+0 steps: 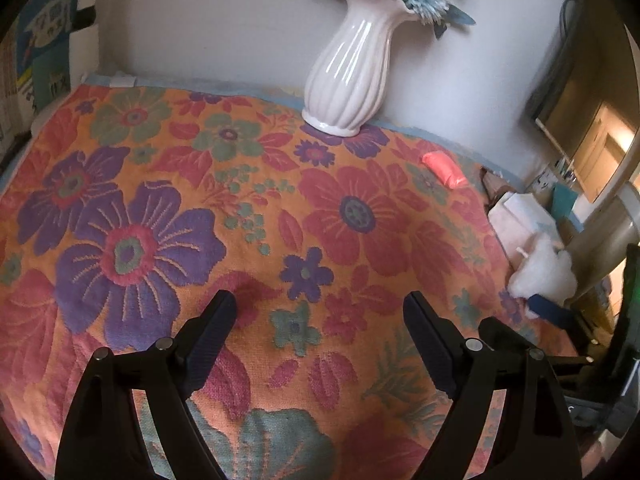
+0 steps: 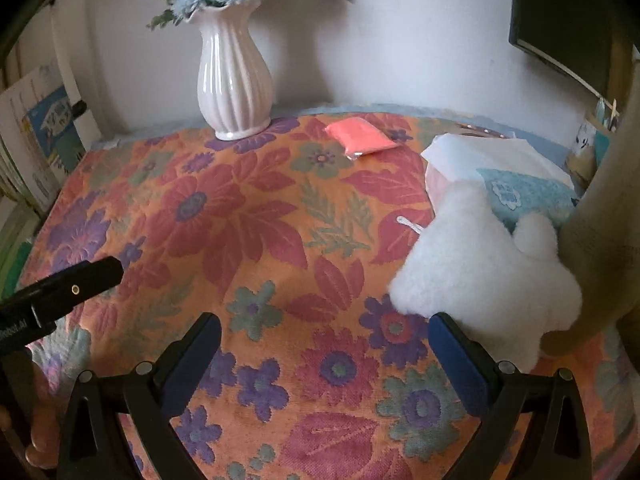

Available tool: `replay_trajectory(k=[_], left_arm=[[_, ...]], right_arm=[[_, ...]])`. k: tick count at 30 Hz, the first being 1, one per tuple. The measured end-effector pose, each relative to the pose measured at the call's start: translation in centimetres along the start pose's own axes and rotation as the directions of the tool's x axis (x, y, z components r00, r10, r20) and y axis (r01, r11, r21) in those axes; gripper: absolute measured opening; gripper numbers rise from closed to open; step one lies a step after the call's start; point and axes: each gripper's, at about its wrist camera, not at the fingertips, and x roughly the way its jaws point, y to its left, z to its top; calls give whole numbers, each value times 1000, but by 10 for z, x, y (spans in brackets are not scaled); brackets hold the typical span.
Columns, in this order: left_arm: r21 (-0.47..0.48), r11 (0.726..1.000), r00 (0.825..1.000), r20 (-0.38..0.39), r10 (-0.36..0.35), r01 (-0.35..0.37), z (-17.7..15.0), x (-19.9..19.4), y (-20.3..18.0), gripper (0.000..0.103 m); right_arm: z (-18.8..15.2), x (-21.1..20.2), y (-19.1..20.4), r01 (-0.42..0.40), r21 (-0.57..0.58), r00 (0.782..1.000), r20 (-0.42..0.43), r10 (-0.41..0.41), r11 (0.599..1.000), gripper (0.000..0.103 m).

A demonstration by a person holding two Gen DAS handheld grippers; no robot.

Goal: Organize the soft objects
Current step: 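Return both open grippers to the bedspread, then grasp the pink packet with the left gripper while the right grasps the white plush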

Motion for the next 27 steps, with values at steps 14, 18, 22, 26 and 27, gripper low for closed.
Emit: replay_trajectory(k=[14, 18, 22, 26, 27], left_arm=[[17, 1000, 1000, -6, 5, -5, 1, 0, -1, 89], [32, 999, 999, -31, 41, -40, 0, -2, -8, 89], [66, 998, 997, -77, -10, 15, 19, -23, -38, 89], [118, 978, 982, -109, -157, 170, 63, -29, -69, 89], [117, 976, 978, -117, -172, 186, 76, -20, -74, 89]], right_arm=[[-4, -18, 2, 81, -1, 993, 90, -81, 997, 103], [-16, -57, -8, 203, 104, 940, 257, -223, 974, 103], [-27, -76, -33, 201, 263, 928, 257, -269, 944, 103], [-33, -78, -65, 81, 423, 961, 208, -184, 902, 103], [-34, -74, -75, 35, 476, 975, 176, -135, 878, 103]])
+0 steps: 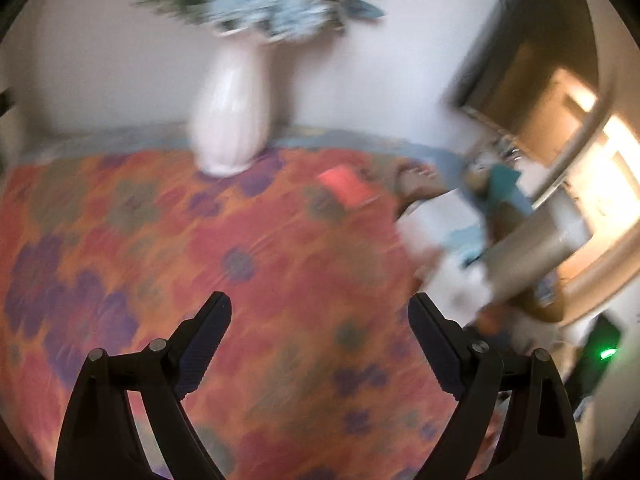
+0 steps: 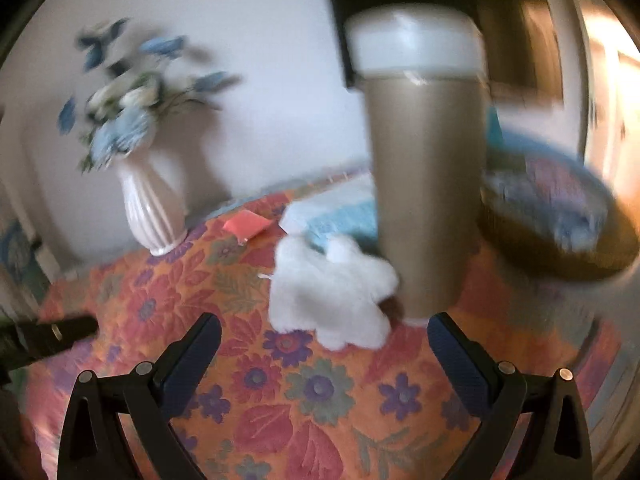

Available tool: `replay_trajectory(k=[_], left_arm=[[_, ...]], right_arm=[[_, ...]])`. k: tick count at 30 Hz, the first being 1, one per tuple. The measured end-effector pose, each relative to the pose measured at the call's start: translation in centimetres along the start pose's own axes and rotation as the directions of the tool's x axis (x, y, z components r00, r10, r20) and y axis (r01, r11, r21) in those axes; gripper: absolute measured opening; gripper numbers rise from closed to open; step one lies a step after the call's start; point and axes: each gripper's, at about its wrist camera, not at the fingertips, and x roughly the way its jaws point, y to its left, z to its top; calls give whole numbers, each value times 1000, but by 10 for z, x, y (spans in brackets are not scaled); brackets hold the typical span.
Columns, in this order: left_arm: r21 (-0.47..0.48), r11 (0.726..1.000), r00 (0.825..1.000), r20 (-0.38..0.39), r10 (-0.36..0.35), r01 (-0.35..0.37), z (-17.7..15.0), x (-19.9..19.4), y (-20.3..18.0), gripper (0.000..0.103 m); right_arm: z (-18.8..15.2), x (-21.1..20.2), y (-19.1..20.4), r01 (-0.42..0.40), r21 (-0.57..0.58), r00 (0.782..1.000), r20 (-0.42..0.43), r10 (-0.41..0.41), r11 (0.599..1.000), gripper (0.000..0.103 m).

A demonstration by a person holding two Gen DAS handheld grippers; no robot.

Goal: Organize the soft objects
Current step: 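Grasp the pink packet with the left gripper while the right grasps the white plush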

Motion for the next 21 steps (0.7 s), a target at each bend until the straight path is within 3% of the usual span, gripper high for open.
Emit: replay_trajectory(k=[4, 7, 11, 13, 15, 17, 21], left_arm=[[42, 999, 999, -31, 13, -11, 42, 55, -6, 89], [14, 998, 995, -84, -59, 60, 58, 102, -6, 89], [-102, 990, 990, -96, -107, 97, 80, 157, 4, 89], [-123, 989, 991, -88, -99, 88, 87, 177, 6, 89], [-72, 995, 995, -65, -78, 73, 91, 182, -3, 89], [-2, 996, 992, -91, -88, 88, 94, 188, -14, 89], [166, 986, 997, -83, 11, 3, 82, 195, -42, 85]], right_arm=[[5, 28, -18, -50, 195, 989, -129, 76, 979, 103], [7, 46, -26, -30, 246, 985, -159, 71, 969, 103], [10, 47, -32, -44, 252, 989, -122, 77, 967, 103], [12, 45, -37, -40, 262, 991, -116, 72, 964, 103], [11, 38, -46, -26, 286, 995, -84, 52, 958, 103], [10, 38, -55, -73, 314, 992, -71, 101, 946, 103], [16, 49, -47, -56, 271, 991, -102, 87, 961, 103]])
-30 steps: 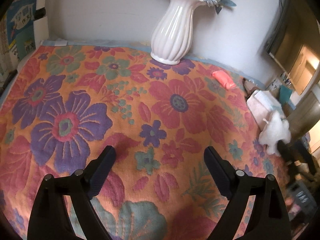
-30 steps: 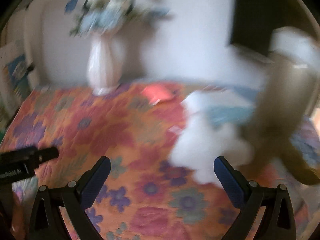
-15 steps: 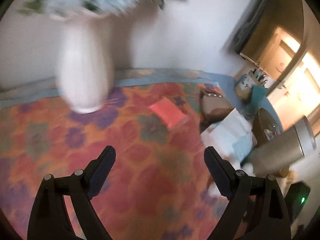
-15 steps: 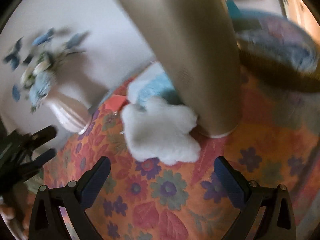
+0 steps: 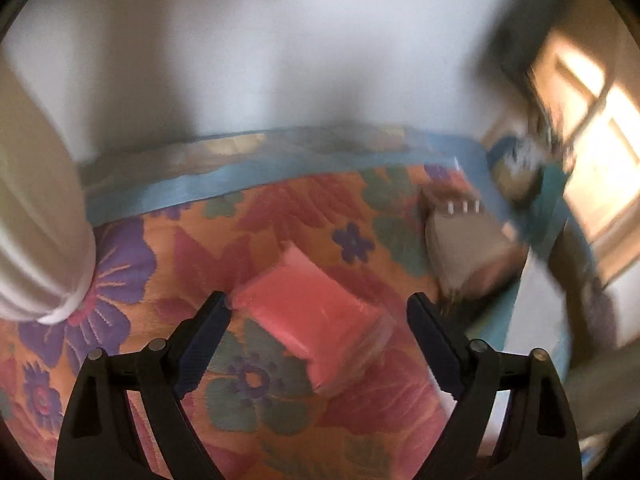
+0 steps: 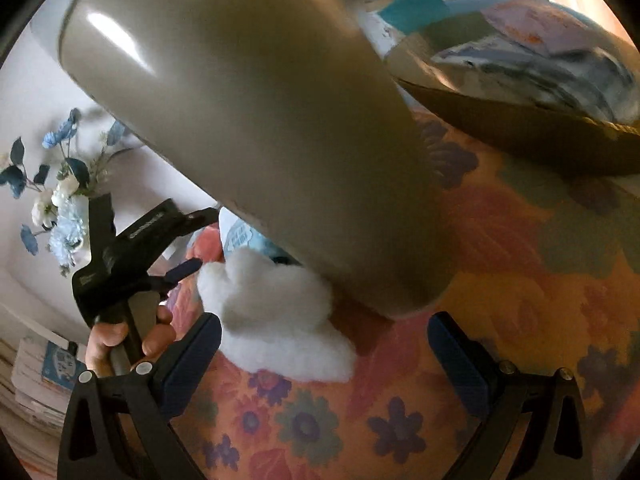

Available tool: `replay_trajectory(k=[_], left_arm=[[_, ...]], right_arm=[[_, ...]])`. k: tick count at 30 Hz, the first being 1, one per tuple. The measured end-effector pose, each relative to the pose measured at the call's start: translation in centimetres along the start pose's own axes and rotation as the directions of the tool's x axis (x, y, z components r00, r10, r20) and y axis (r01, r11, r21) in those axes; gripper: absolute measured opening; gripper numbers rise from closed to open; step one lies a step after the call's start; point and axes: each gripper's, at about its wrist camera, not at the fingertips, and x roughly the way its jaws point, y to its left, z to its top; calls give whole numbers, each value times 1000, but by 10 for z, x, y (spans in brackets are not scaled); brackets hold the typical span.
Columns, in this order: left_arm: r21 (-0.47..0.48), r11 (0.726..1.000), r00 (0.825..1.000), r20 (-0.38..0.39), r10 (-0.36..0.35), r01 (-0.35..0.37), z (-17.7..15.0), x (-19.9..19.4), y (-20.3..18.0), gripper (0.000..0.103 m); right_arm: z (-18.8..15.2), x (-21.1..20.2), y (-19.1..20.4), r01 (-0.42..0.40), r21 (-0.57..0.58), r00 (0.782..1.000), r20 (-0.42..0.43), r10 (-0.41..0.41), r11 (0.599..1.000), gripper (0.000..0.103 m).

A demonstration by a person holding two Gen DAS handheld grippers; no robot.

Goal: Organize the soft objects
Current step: 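Grasp the pink packet with the left gripper while the right grasps the white plush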

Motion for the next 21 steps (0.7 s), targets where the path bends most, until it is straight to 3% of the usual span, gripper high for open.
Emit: replay_trajectory(k=[3, 4, 6, 8, 10, 11, 13, 18, 21], left_arm=[[128, 984, 992, 12, 125, -126, -10, 0, -21, 51], [142, 980, 990, 15, 139, -140, -12, -1, -24, 40], [118, 988, 995, 11, 95, -96, -15, -10, -23, 32], [85, 995, 998, 10, 59, -60, -18, -18, -16, 30], [60, 997, 998, 18, 52, -53, -27, -30, -10, 29], [48, 998, 999, 22, 49, -50, -33, -38, -7, 29], [27, 999, 999, 36, 37, -38, -47, -60, 2, 29], [-16, 997, 995, 77, 71, -70, -85, -124, 26, 29], [-71, 989, 986, 99, 135, -129, -112, -158, 41, 29]], right_arm=[[-2, 1, 7, 26, -28, 1000, 6, -26, 999, 103], [-2, 0, 6, 17, -23, 1000, 6, -17, 1000, 103], [-2, -3, 1, 1, -13, 1000, 1, -1, 1000, 103], [-5, -7, 2, 2, -21, 1000, -3, -2, 1000, 93], [-11, -6, 12, -34, -57, 999, -39, 32, 998, 66], [-14, -4, 18, -51, -87, 997, -61, 46, 995, 58], [-21, -2, 37, -60, -196, 996, -75, 46, 979, 28], [-33, -18, 58, -174, -276, 983, -102, 151, 945, 25], [-41, -34, 64, -262, -310, 964, -137, 230, 914, 24]])
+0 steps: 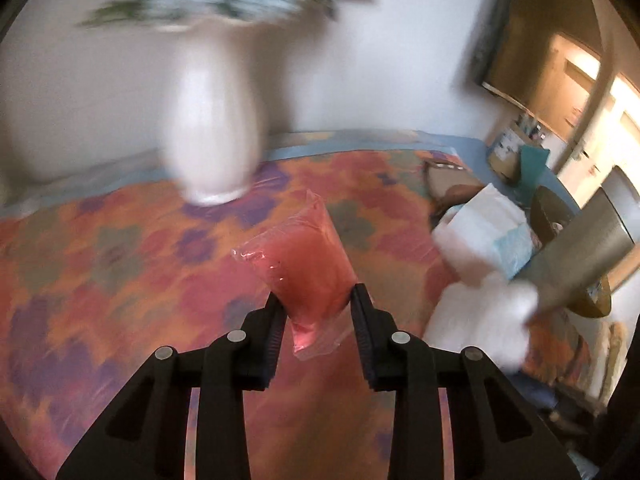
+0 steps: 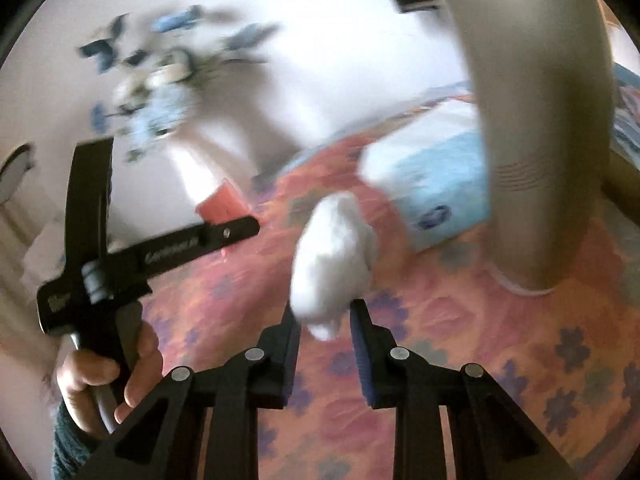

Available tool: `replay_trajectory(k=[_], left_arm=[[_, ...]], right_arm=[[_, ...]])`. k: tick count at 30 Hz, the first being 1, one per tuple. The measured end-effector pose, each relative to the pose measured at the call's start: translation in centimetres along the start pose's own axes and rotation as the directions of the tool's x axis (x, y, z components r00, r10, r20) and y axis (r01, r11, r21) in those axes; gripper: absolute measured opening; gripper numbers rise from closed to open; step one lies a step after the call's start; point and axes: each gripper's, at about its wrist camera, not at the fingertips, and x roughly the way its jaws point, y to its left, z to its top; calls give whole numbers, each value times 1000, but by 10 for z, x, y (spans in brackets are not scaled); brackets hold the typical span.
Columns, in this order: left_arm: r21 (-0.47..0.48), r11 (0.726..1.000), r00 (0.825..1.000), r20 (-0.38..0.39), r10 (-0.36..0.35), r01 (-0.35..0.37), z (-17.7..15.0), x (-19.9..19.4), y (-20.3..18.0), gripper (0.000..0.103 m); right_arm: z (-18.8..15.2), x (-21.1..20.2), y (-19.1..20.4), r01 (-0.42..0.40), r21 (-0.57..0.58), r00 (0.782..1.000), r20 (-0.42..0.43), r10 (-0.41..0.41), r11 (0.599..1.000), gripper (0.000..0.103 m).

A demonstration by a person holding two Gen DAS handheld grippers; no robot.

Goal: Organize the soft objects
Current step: 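Grasp the pink packet with the left gripper while the right grasps the white plush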

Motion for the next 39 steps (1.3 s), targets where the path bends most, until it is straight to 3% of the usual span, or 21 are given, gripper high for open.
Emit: replay_trajectory(k=[5, 8, 9, 10, 11, 12, 14, 18, 21, 25, 26, 29, 31, 32, 34, 36, 39], left_arm=[[-54, 991, 992, 19, 125, -124, -47, -38, 29, 29], [-76, 984, 987, 13, 161, -160, -71, -44, 45, 29], [-86, 984, 987, 14, 158, -156, -79, -43, 50, 29], [-100, 984, 989, 12, 147, -145, -85, -41, 54, 29], [-114, 984, 990, 11, 138, -136, -91, -39, 57, 29], [-123, 984, 991, 17, 135, -132, -97, -36, 60, 29], [-125, 982, 989, 28, 144, -139, -104, -29, 62, 29], [-85, 985, 987, 54, 152, -147, -104, -31, 52, 29], [-50, 987, 987, 35, 157, -155, -107, -28, 47, 29], [-42, 988, 988, 37, 153, -151, -107, -28, 47, 29], [-49, 988, 988, 37, 148, -146, -106, -28, 49, 29], [-62, 989, 989, 41, 139, -137, -107, -29, 51, 29], [-66, 990, 990, 49, 129, -126, -108, -30, 52, 30], [-68, 991, 991, 48, 121, -118, -108, -31, 52, 30], [-69, 992, 994, 43, 105, -101, -109, -30, 53, 30], [-73, 994, 996, 41, 84, -81, -109, -30, 54, 31], [-81, 996, 998, 52, 47, -43, -110, -33, 56, 31]], right_arm=[[-24, -12, 33, -122, -81, 991, -62, 117, 989, 25], [-26, -11, 46, -77, -151, 995, -76, 66, 986, 31], [-25, -12, 44, -32, -161, 998, -67, 21, 986, 50], [-22, -14, 40, 1, -158, 999, -52, -9, 987, 79], [-18, -13, 37, 22, -159, 998, -47, -30, 987, 92], [-12, -13, 30, 68, -168, 997, -33, -74, 983, 95], [1, -9, 24, 143, -207, 990, 7, -144, 968, 95], [19, 33, 17, 252, -329, 957, -53, -285, 910, 95], [20, 60, 15, 331, -373, 930, -28, -367, 867, 93], [16, 74, 17, 402, -394, 896, -18, -444, 827, 55], [16, 71, 20, 386, -390, 903, -27, -430, 836, 53], [16, 55, 30, 214, -291, 957, -128, -260, 932, 52], [11, 46, 45, 133, -275, 975, -135, -175, 952, 52], [7, 46, 55, 117, -294, 977, -135, -163, 949, 52], [-2, 58, 69, 82, -331, 967, -200, -155, 940, 67], [-12, 70, 74, 46, -344, 950, -274, -148, 938, 68], [-20, 64, 72, 44, -378, 951, -268, -154, 925, 72]])
